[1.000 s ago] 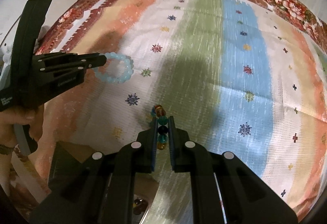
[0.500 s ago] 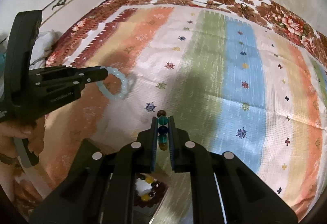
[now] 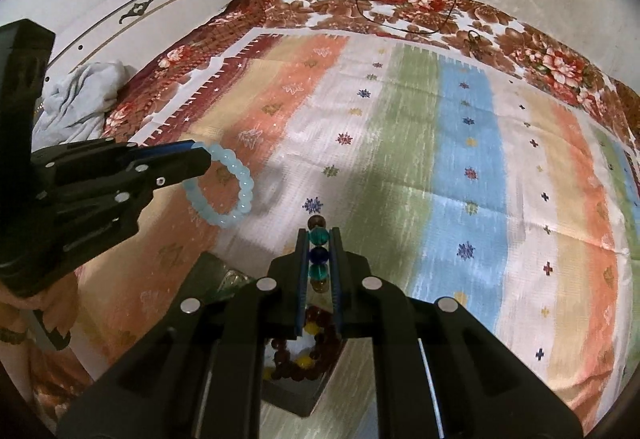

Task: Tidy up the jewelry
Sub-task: 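Carry both bracelets over the silver tin and open both grippers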

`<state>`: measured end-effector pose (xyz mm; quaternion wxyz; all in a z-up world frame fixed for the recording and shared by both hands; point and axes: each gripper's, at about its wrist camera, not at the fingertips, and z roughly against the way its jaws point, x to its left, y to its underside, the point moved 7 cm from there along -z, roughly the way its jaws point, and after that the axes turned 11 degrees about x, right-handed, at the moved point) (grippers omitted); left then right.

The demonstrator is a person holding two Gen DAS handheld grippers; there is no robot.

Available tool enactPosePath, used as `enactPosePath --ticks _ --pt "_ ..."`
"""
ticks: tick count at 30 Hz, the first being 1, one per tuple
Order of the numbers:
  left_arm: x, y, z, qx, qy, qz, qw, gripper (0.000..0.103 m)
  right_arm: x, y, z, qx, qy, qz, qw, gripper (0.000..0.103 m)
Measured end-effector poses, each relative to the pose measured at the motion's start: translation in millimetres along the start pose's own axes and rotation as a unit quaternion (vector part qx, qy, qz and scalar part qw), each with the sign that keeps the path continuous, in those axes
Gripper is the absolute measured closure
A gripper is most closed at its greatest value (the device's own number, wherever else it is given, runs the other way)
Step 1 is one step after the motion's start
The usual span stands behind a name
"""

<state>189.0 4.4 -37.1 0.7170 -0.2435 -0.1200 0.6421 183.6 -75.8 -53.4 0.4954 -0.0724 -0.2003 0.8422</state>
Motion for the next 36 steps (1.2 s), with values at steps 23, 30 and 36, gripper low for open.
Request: enactPosePath --ticks 23,30,36 --pt "-38.6 52.3 35.9 -0.018 0.03 -0.035 0.9988 0.092 26.3 50.3 25.6 -0.012 -0.009 0.014 1.0 0.092" --pt "-41.1 64.2 34.6 -0.012 0.029 -0.034 0.9989 0.092 31.0 60.3 19.9 -0.003 -0.013 0.015 1.0 0.092" --pt "-41.7 69.0 33.6 -0.01 0.028 -0.033 0.999 0.092 30.8 61.9 15.8 0.005 -0.011 0.013 1.0 0.092"
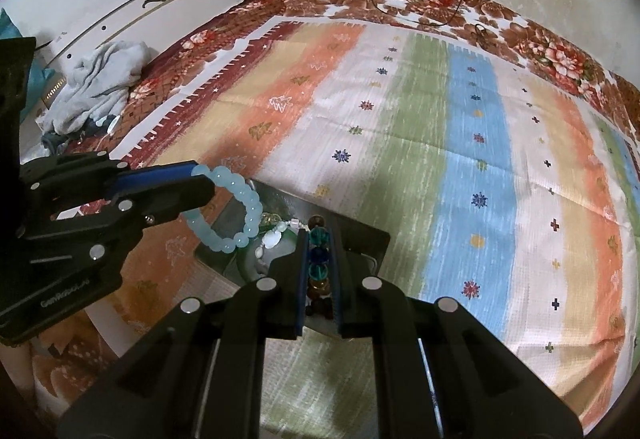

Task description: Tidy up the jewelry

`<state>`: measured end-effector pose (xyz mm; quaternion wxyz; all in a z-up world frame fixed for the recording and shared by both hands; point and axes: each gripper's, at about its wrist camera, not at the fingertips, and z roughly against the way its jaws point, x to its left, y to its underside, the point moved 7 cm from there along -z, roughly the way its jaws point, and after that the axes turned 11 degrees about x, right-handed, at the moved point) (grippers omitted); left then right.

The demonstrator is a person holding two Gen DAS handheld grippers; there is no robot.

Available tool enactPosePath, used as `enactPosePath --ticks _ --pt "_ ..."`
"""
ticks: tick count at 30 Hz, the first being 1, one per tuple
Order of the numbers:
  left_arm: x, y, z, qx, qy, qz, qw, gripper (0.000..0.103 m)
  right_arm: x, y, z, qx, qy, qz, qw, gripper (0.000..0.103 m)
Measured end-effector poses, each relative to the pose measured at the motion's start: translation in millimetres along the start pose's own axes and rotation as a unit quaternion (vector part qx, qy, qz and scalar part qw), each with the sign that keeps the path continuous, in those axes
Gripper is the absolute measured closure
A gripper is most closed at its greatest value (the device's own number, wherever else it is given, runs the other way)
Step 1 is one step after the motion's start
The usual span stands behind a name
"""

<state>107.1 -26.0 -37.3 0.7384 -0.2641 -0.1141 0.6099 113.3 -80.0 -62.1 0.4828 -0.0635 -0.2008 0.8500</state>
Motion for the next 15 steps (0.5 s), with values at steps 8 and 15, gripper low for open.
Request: enactPosePath --ticks 8,15 --pt "0.4 1.5 -1.4 0.004 0.002 -0.002 1.0 0.091 0.1 0.7 -3.2 0.004 -0.005 0.0 1.0 0.091" --pt "14.7 4.6 0.0 0.003 -0.025 0.01 0.9996 0.055 -6.8 6.9 3.7 -0.007 0.007 -0.006 1.0 0.042"
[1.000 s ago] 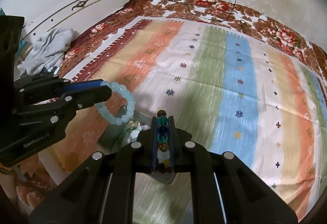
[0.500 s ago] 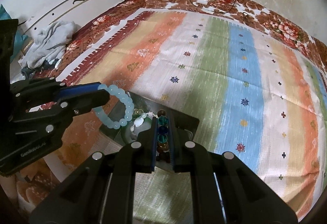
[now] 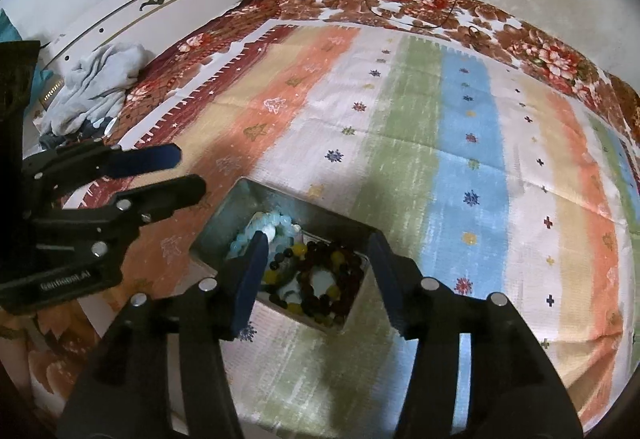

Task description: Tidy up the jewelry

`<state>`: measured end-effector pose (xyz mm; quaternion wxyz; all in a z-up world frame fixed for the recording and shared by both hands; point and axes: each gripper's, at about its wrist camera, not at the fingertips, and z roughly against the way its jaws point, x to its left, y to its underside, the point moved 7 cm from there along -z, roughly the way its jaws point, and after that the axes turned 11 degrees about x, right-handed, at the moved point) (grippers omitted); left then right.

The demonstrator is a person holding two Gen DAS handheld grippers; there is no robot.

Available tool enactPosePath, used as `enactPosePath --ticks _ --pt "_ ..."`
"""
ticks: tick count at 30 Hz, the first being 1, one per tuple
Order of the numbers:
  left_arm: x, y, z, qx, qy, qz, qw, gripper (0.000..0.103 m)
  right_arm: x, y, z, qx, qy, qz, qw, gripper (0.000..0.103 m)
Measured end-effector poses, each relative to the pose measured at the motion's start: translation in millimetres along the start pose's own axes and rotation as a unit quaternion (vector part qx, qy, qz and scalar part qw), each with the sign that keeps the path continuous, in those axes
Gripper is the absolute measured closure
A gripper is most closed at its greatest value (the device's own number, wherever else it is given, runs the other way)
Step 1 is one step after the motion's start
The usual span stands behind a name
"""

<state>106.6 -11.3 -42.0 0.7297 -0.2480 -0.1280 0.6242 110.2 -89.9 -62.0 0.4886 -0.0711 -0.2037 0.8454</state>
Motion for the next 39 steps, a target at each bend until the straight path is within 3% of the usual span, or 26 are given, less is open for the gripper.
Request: enactPosePath --ticks 1,3,8,9,13,24,34,39 --pt "0.5 1.3 -0.2 0.001 -0.001 0.0 1.0 0.047 -0.8 1.9 -0.1 0.001 -0.002 -0.001 1.0 0.036" --pt "1.6 6.1 -0.6 0.004 -0.002 0.0 1.0 0.045 -1.4 5.5 1.9 -0.003 -0.008 0.0 1.0 0.032" --pt "3.4 15.4 1.7 0.005 0.008 0.006 0.9999 0.027 -8.2 13.7 7.6 -0.012 -0.011 -0.011 1.0 0.023" --pt "3.6 17.3 2.1 0.005 0.01 0.006 0.9999 0.02 -8.9 15.7 8.3 -0.014 -0.014 -0.013 1.0 0.02" --pt "5.3 25.5 1.6 0.008 0.013 0.01 0.9998 0.011 -13.7 25.3 11.0 -0.017 -0.014 -0.019 1.0 0.014" --pt "3.3 55.8 -2.1 0.021 0.018 0.013 0.9995 0.006 -24.7 45.9 28.0 -0.059 -0.027 -0.04 0.997 0.005" --pt "-9.5 62.7 19.1 -0.042 -0.037 -0.021 0.9982 0.006 -13.8 60.3 36.2 -0.084 -0.02 -0.027 0.996 0.005" --pt "-14.2 58.4 23.9 -0.067 -0.04 -0.029 0.9965 0.006 -12.6 62.5 36.5 -0.086 -0.018 -0.028 0.996 0.005"
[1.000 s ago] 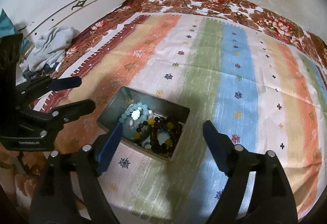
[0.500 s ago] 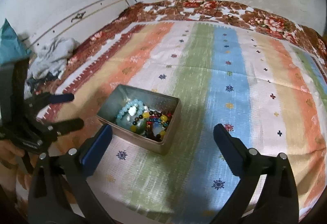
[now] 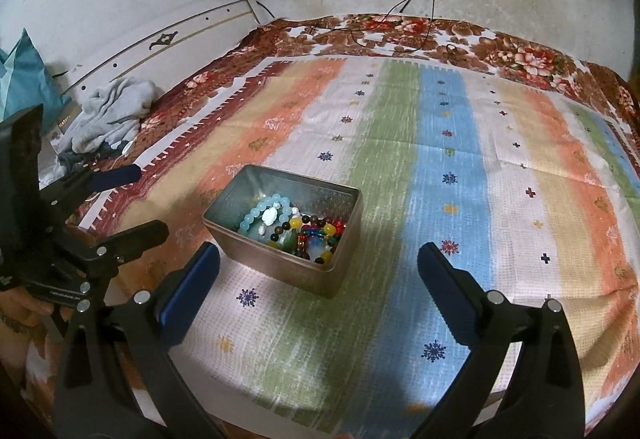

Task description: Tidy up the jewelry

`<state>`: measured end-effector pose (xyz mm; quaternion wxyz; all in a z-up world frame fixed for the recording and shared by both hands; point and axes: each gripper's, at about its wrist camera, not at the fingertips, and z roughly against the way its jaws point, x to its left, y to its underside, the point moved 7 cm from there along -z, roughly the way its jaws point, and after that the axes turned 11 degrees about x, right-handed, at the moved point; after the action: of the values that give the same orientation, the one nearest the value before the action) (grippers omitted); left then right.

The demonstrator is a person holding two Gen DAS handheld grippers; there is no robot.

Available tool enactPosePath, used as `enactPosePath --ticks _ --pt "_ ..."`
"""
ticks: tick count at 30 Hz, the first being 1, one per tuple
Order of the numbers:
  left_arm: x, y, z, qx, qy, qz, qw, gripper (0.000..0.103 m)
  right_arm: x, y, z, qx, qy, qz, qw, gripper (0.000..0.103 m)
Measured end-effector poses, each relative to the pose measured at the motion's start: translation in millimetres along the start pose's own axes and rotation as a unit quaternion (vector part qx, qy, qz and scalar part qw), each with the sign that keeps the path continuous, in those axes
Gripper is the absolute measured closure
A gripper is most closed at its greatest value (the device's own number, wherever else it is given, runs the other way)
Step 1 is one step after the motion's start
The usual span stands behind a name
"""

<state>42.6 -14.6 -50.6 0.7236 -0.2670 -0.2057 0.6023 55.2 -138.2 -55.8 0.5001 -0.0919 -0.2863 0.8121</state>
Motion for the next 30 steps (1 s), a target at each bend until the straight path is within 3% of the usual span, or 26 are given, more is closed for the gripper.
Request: enactPosePath --ticks 17,30 --pt "10.7 -1.3 -2.3 -0.011 -0.024 0.024 0.9994 0.006 1.3 2.5 -11.0 0.023 0.002 0.001 1.0 0.005" --pt "5.6 -0.1 -2.8 -0.008 -0.014 0.013 0.9998 0.006 1.9 3.9 -14.6 0.03 0.005 0.004 1.0 0.005"
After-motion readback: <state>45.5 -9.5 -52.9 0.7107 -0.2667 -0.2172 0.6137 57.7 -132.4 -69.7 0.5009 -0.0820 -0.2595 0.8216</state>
